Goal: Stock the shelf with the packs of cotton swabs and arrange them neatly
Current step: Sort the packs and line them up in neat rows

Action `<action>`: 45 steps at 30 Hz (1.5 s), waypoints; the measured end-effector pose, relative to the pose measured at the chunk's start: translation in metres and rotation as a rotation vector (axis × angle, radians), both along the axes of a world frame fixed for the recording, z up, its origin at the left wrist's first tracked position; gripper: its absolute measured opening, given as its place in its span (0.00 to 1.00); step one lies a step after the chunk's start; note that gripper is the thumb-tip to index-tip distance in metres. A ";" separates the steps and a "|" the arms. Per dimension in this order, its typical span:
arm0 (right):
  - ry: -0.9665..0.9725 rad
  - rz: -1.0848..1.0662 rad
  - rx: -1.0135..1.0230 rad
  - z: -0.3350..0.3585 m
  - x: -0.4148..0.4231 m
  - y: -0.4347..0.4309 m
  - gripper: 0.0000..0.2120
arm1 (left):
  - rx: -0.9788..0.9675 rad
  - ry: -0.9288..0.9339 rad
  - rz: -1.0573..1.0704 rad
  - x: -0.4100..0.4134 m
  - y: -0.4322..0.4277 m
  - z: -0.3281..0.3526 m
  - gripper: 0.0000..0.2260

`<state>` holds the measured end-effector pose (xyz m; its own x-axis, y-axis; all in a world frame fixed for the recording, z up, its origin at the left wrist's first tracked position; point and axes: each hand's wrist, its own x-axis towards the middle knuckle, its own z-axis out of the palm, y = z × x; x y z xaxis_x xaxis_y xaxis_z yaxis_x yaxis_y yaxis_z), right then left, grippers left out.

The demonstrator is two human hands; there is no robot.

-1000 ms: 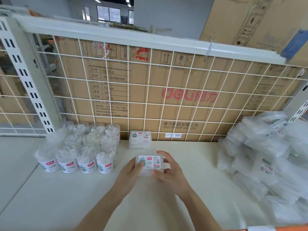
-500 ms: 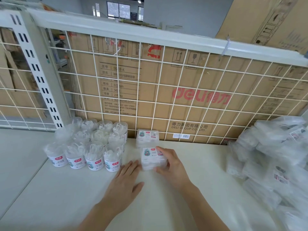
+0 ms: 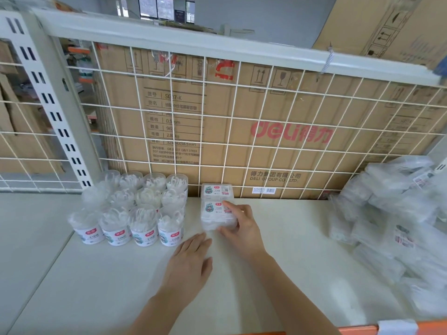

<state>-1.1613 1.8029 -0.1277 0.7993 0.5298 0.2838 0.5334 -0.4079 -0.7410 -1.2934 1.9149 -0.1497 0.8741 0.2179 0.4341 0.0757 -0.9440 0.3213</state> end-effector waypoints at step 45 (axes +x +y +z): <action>-0.374 -0.806 -0.131 0.057 -0.015 -0.371 0.22 | -0.217 0.103 -0.717 0.154 -0.231 0.075 0.33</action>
